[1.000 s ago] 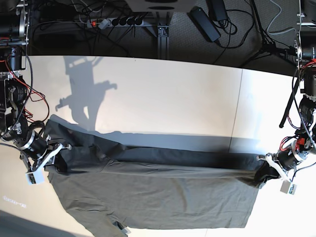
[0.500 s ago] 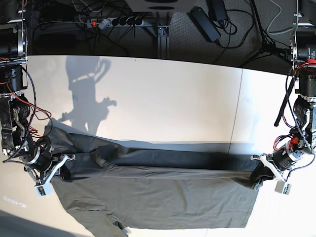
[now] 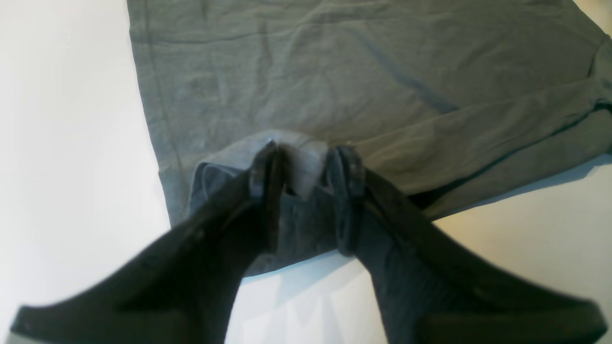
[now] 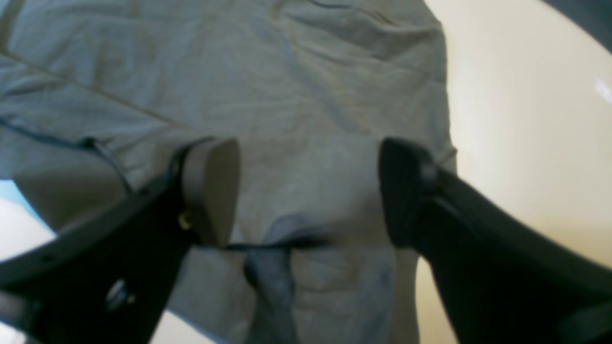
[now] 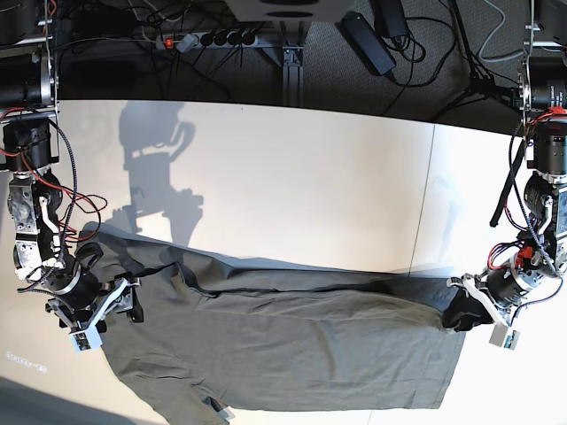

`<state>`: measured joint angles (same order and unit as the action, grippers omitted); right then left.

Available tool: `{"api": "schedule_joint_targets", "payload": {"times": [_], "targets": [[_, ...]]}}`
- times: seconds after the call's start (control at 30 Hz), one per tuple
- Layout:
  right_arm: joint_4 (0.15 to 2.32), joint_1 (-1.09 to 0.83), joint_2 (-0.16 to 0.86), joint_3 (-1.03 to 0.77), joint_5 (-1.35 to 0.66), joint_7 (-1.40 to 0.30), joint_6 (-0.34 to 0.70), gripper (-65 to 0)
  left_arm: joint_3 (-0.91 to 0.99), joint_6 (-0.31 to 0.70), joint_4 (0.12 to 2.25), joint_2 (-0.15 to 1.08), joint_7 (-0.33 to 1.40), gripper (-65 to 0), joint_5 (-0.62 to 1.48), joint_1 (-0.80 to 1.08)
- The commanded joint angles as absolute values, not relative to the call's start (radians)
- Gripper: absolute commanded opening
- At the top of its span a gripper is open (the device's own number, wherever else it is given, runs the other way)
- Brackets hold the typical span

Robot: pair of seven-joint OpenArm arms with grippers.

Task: Fold the T-shirt properly
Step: 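Lift both shoulder corners and pull them across the shirt toward the hem, then lower both held corners onto the shirt body and drag them back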

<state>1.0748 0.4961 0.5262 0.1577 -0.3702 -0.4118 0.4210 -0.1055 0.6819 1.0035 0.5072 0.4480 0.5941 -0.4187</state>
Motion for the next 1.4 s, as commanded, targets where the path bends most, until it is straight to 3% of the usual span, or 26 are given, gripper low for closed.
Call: {"api": "schedule_joint_targets", "payload": {"times": [0.0, 0.17, 0.23, 0.27, 0.33, 0.37, 0.4, 0.53, 0.7, 0.87, 0.97, 1.2, 1.27, 1.37], "targets": [[1.086, 0.526, 0.542, 0.150, -0.385, -0.376, 0.468, -20.7, -0.100, 0.698, 1.015, 0.524, 0.431, -43.7, 0.609, -0.452], [1.086, 0.526, 0.542, 0.150, -0.385, -0.347, 0.469, -20.7, -0.100, 0.698, 1.015, 0.524, 0.429, -44.4, 0.632, -0.452], [1.086, 0.525, 0.539, 0.150, -0.385, -0.347, 0.469, -21.2, -0.100, 0.698, 1.015, 0.523, 0.429, -50.2, 0.644, -0.452], [1.086, 0.525, 0.536, 0.150, -0.384, -0.347, 0.469, -24.8, -0.100, 0.698, 1.015, 0.523, 0.429, -55.2, 0.643, -0.452], [1.086, 0.525, 0.531, 0.150, -0.371, -0.348, 0.468, -44.6, -0.100, 0.698, 1.015, 0.522, 0.430, -65.0, 0.638, -0.452], [1.086, 0.523, 0.529, 0.150, -0.360, -0.348, 0.468, -57.9, -0.100, 0.698, 1.015, 0.521, 0.430, -65.0, 0.638, -0.452], [1.086, 0.523, 0.526, 0.150, -0.347, -0.348, 0.469, -65.0, -0.100, 0.698, 1.015, 0.520, 0.430, -65.0, 0.637, -0.452], [1.086, 0.523, 0.512, 0.147, -0.286, -0.367, 0.468, -65.0, -0.100, 0.565, 1.015, 0.513, 0.430, -65.0, 0.555, -0.480], [1.085, 0.522, 0.511, 0.147, -0.288, -0.366, 0.468, -65.0, -0.100, 0.549, 1.015, 0.516, 0.483, -64.6, 0.546, -0.529], [1.084, 0.522, 0.485, 0.147, -0.288, -0.367, 0.468, -65.0, -0.100, 0.548, 1.015, 0.515, 0.483, -37.6, 0.550, -0.529], [1.084, 0.523, 0.475, 0.147, -0.288, -0.366, 0.468, -65.0, -0.100, 0.501, 1.015, 0.516, 0.483, -30.5, 0.548, -0.530], [1.084, 0.522, 0.463, 0.147, -0.288, -0.367, 0.468, -65.0, -0.100, 0.395, 1.015, 0.514, 0.483, -31.3, 0.499, -0.531], [1.084, 0.522, 0.462, 0.147, -0.287, -0.368, 0.468, -65.0, -0.100, 0.398, 1.015, 0.509, 0.483, -41.0, 0.508, -0.531], [1.064, 0.522, 0.462, 0.144, -0.287, -0.378, 0.468, -65.0, -0.104, 0.405, 1.015, 0.488, 0.482, -65.0, 0.506, -0.531]]}}
